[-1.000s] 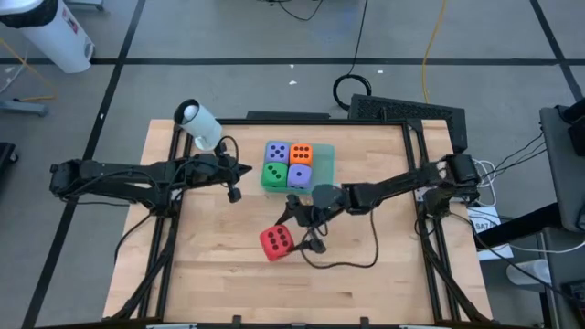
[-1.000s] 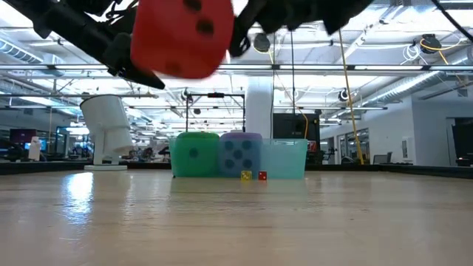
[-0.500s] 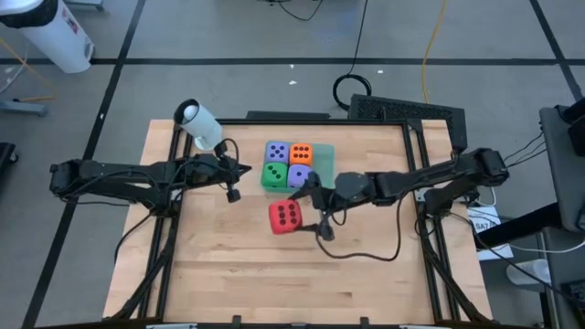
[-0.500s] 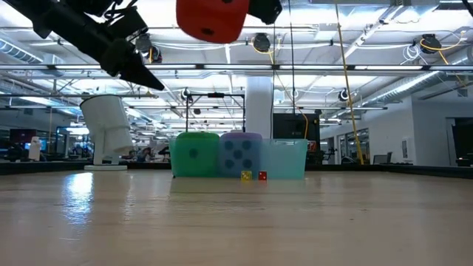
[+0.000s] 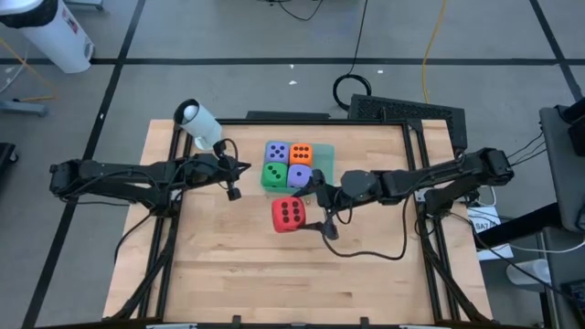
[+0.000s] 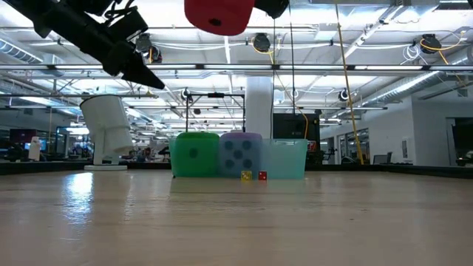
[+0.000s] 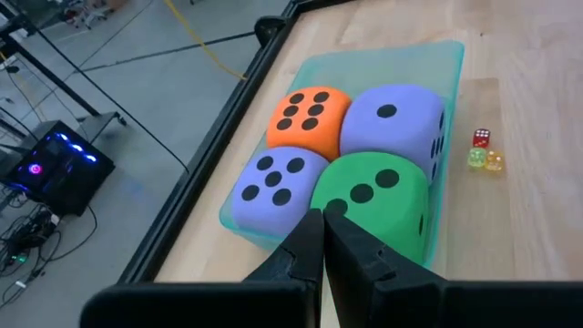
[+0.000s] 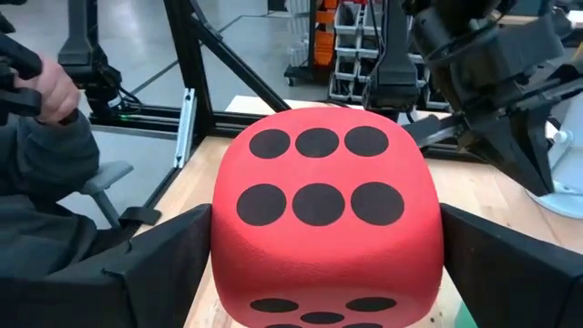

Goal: Pick & Place Dice
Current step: Put the large red dice into the blue bin

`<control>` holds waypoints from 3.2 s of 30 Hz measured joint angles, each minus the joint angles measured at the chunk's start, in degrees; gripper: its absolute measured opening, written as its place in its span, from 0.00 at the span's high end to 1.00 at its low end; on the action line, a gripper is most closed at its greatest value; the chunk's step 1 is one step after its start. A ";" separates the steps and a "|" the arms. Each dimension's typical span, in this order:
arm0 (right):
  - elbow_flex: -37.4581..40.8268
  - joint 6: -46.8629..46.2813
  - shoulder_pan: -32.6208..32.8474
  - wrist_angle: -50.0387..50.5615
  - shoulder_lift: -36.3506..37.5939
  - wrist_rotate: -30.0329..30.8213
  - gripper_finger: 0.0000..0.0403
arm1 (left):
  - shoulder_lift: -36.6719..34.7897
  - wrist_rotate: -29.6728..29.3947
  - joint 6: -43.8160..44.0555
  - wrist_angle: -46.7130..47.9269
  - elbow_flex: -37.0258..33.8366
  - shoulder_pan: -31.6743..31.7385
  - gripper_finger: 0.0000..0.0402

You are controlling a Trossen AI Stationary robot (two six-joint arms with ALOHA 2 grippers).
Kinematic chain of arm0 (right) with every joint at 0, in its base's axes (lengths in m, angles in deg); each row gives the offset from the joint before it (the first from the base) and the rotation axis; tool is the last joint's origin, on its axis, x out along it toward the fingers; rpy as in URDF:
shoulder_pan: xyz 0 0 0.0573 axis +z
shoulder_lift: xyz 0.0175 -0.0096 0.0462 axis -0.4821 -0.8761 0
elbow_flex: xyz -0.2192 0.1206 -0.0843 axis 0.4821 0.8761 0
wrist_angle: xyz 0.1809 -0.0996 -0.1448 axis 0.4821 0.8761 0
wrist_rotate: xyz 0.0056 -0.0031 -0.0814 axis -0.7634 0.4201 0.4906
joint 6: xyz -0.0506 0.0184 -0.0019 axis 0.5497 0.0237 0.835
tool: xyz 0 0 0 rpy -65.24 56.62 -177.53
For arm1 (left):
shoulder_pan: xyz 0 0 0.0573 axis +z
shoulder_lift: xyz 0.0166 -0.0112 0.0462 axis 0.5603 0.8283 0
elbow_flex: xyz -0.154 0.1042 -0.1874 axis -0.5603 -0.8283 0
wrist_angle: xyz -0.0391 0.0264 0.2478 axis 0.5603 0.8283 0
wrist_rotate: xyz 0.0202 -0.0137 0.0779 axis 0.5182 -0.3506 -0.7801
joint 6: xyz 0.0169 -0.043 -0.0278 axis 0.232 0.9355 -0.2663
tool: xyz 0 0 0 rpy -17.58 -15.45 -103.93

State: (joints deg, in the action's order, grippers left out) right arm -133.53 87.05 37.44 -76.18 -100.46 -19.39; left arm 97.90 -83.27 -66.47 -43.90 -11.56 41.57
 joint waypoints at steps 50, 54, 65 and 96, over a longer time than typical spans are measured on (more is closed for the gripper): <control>0.00 9.91 -20.28 32.17 -4.48 4.20 0.02 | 0.00 3.57 2.87 2.03 0.02 -0.01 0.94; 0.00 10.01 -20.17 29.69 -5.06 3.98 0.02 | 0.00 3.57 2.85 2.01 0.02 -0.02 0.94; 4.38 7.28 -20.56 21.38 -5.01 2.78 0.02 | 0.00 3.54 3.50 1.92 0.02 -0.02 0.94; 15.91 7.23 -21.66 6.26 -5.11 2.60 0.01 | 0.00 3.52 3.18 1.57 0.02 0.00 0.94</control>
State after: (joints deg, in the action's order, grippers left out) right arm -117.62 94.28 15.79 -69.91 -105.57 -16.80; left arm 97.90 -79.75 -63.29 -42.33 -11.54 41.57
